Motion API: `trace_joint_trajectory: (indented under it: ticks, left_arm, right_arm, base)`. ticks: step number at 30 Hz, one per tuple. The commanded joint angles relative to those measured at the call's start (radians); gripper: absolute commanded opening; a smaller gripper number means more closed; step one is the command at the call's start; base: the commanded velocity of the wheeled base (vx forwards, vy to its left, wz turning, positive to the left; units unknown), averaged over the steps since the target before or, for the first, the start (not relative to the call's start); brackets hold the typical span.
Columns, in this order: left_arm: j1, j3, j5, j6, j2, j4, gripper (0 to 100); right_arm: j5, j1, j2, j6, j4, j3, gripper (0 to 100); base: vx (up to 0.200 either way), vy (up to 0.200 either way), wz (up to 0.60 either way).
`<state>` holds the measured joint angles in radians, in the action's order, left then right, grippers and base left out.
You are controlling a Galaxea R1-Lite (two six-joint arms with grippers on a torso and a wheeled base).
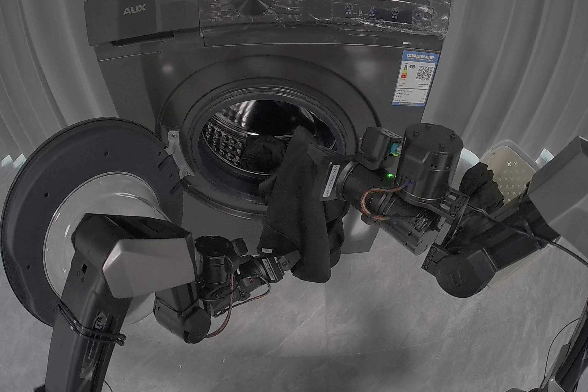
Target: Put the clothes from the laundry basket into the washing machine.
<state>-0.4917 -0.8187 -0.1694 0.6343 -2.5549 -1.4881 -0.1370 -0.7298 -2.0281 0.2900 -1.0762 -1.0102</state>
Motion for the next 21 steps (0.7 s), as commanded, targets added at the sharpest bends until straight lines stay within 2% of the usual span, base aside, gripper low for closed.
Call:
trace_joint_trajectory:
  ticks: [1,3,4,14,21]
  left_arm:
    - [-0.004,-0.027,-0.004,0.022,-0.005,0.0,100]
    - [-0.004,-0.051,0.004,0.03,-0.013,0.014,100]
    - [-0.004,-0.051,0.004,0.03,-0.013,0.014,0]
    - [0.001,-0.022,0.013,0.03,0.012,-0.009,0]
    - [0.007,0.174,0.011,0.019,0.202,-0.061,0]
  right_arm:
    - [-0.001,0.0,-0.001,0.0,-0.001,0.001,0]
    - [-0.001,-0.002,-0.001,0.0,-0.001,0.002,0]
    - [-0.001,-0.002,-0.001,0.0,-0.001,0.002,0]
    - [-0.001,0.006,-0.009,0.0,-0.001,0.002,0]
    - [0.0,0.016,-0.031,0.005,-0.004,-0.004,0]
  base:
    - [0.0,0.0,0.0]
    - [0.0,0.0,0.0]
    - [0.0,0.0,0.0]
    - [0.0,0.0,0.0]
    - [0.0,0.0,0.0]
